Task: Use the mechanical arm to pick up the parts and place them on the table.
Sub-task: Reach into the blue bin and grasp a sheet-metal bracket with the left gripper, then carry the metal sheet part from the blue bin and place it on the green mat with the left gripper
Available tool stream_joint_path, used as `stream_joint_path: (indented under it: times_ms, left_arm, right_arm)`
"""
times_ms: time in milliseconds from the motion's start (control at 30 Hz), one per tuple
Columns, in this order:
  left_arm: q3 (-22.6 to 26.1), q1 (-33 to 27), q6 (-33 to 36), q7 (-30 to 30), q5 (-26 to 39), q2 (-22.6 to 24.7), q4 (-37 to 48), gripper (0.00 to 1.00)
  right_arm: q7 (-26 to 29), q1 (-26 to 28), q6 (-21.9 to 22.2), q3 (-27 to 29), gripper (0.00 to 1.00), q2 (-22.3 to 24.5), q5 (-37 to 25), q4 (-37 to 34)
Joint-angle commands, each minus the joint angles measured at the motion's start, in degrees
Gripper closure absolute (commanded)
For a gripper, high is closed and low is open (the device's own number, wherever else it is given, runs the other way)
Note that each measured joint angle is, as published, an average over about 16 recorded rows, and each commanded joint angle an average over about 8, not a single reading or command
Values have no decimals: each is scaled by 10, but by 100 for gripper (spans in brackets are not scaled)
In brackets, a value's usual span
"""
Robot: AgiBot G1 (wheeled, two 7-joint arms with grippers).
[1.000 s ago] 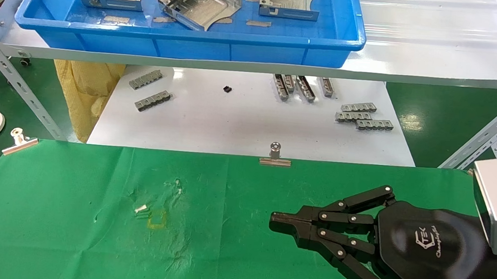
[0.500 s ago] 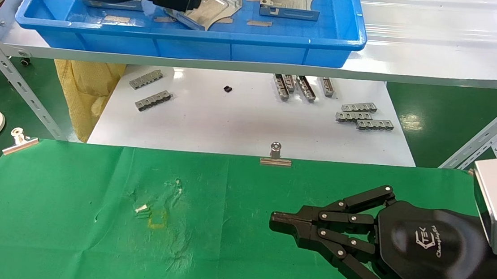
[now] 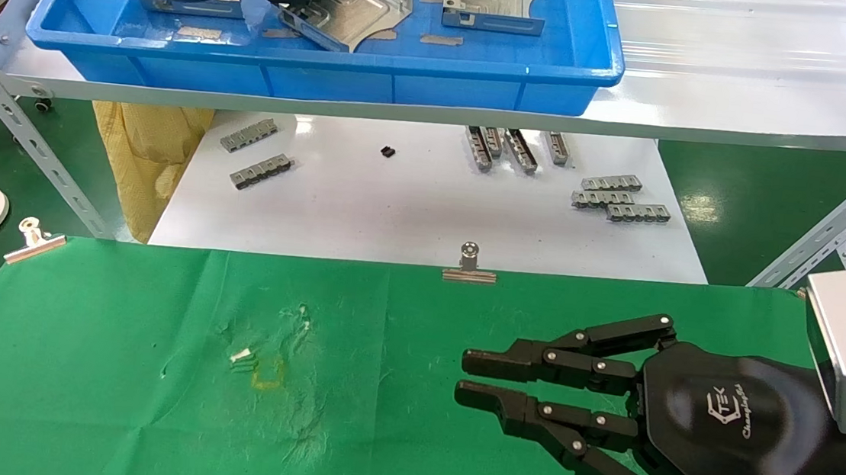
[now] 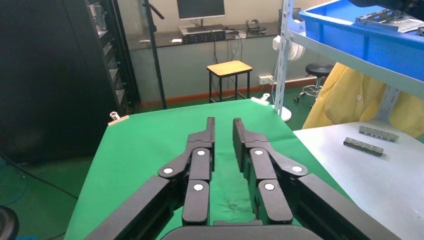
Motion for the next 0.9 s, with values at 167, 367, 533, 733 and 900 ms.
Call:
stream_joint_path:
  times_ms: [167, 367, 533, 733, 900]
  left_arm:
    - [2, 0, -3, 3, 3, 2, 0, 100]
    - [3, -1, -8, 10, 4, 4, -4, 100]
    - [-5, -11, -3, 21, -7, -2, -15, 100]
    - [-31, -25, 55, 61, -46, -28, -44, 100]
    - [-55, -25, 160, 118, -86, -64, -72, 100]
  right_arm:
    - [0, 0, 0, 0, 0, 0, 0, 0]
    - [0, 0, 0, 0, 0, 0, 0, 0]
    - [0, 0, 0, 0, 0, 0, 0, 0]
    - [0, 0, 0, -1, 0, 0, 0, 0]
    - [0, 0, 0, -1, 0, 0, 0, 0]
